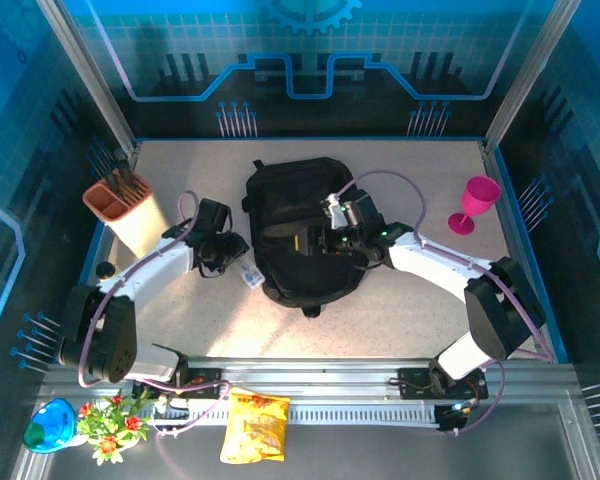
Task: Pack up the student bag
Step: Pass the book.
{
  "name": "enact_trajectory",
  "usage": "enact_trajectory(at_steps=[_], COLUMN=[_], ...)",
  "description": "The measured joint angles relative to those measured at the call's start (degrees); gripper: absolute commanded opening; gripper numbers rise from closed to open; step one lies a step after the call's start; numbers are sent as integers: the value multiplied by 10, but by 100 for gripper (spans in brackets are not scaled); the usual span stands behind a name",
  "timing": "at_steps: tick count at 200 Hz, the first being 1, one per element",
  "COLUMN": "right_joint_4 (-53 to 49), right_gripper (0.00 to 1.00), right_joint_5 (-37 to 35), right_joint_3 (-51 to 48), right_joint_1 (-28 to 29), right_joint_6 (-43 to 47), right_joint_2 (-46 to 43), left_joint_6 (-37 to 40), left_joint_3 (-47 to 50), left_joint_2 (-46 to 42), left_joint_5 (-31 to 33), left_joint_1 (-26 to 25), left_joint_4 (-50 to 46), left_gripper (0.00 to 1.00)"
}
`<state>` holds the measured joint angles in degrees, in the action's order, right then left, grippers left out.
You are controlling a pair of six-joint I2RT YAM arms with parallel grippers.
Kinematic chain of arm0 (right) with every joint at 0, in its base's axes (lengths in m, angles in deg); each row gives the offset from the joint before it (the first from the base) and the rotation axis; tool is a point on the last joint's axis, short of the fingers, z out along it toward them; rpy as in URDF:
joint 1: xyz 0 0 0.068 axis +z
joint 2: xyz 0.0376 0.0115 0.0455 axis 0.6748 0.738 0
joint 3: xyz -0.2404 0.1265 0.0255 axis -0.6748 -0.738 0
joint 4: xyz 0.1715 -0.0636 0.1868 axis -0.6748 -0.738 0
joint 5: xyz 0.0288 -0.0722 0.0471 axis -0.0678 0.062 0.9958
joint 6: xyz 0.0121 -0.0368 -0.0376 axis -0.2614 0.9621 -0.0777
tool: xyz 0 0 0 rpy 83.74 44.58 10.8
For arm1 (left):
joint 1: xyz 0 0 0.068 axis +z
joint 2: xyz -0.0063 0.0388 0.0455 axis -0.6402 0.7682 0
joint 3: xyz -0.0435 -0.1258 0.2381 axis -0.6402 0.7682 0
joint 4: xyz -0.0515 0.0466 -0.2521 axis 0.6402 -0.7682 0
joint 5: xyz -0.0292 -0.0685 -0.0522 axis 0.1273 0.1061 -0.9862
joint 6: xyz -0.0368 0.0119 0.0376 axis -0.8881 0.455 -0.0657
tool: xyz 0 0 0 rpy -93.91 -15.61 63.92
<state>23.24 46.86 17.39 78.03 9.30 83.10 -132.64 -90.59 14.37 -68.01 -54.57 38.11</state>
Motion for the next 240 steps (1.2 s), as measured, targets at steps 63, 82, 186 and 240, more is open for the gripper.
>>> enact_trajectory(at_steps=[63, 82, 186, 240], right_joint_4=[76, 82, 137, 124], right_gripper=[83, 79, 20, 20], right_joint_5=[65, 73, 83, 59], right_joint_3=[29, 44, 47, -28], right_joint_1=[80, 93, 93, 35], right_joint_6=[-35, -43, -88, -72], right_joint_2=[63, 86, 103, 30], left_joint_6=[-7, -16, -19, 69], left_joint_3=[-3, -3, -4, -35], left_joint_2=[-36, -36, -36, -36], left_joint_5=[-81, -97, -115, -97], left_joint_1=[0, 0, 0, -23], left_joint_4=[71, 92, 132, 134], left_gripper=[44, 44, 80, 93])
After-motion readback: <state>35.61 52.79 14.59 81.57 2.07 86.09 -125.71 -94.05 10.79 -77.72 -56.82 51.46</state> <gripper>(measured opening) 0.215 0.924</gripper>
